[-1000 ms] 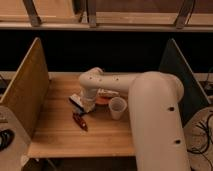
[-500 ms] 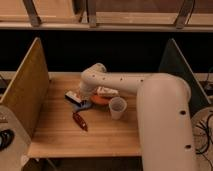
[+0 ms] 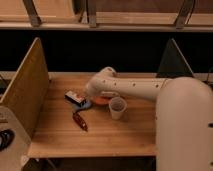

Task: Push the eraser across the table

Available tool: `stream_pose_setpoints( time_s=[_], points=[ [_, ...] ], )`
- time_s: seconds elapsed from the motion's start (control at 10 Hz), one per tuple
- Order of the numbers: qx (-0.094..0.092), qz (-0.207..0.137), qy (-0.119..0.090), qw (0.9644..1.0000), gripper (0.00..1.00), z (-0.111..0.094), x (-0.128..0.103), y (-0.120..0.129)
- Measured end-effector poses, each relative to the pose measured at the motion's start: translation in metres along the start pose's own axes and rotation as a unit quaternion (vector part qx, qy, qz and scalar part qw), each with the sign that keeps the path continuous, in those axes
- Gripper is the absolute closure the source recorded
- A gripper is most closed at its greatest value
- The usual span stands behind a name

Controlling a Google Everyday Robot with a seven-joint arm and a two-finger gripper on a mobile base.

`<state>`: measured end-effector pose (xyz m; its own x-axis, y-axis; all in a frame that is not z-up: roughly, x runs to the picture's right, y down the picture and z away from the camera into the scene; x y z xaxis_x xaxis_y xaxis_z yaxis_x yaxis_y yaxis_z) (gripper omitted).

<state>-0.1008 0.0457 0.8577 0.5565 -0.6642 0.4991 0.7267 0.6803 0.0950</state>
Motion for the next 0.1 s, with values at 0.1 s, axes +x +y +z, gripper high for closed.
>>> stream_pose_setpoints(
  time_s=[0.1],
  points=[
    [-0.009, -0.002, 0.019, 0.9998, 1.00, -0.0148, 0.0001, 0.0116]
  ],
)
